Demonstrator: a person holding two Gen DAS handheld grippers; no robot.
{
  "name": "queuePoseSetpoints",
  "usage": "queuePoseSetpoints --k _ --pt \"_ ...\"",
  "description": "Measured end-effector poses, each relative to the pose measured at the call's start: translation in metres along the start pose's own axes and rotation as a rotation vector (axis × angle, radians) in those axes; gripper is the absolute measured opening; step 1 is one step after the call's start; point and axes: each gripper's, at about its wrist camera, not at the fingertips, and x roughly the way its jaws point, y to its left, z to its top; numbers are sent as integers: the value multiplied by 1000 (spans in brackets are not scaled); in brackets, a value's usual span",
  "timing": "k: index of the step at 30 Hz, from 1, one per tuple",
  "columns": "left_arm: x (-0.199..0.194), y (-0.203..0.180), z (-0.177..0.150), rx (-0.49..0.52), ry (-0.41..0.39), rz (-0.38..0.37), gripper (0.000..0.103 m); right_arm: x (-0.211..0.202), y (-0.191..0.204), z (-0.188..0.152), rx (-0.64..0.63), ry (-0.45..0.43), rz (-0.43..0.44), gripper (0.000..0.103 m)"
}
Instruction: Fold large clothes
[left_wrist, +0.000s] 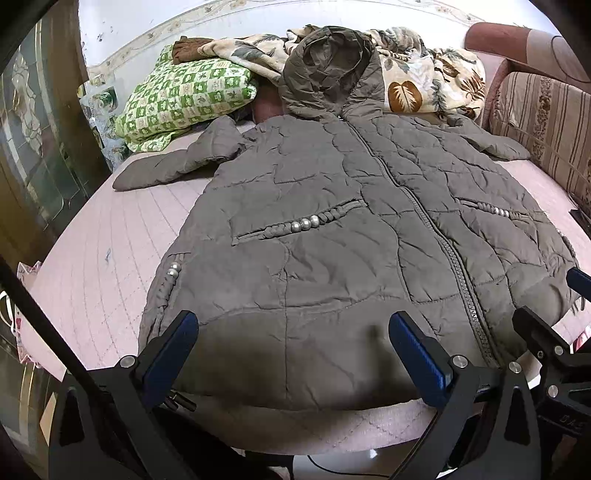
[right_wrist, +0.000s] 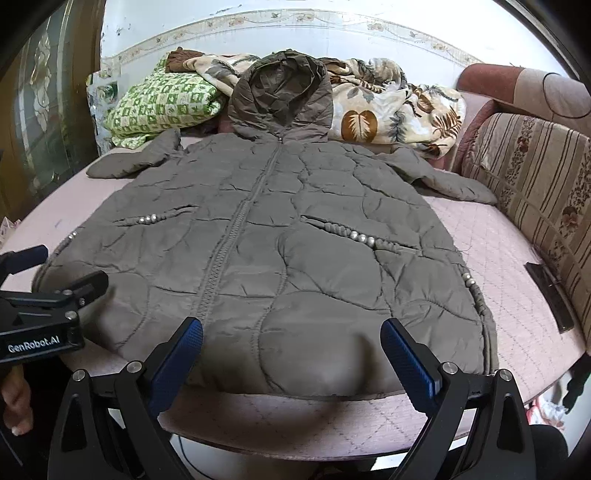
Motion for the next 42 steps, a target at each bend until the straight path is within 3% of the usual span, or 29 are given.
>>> queuePoseSetpoints --k 42 --pt "3 3 0 -3 1 3 103 2 0 2 -5 -1 -7 99"
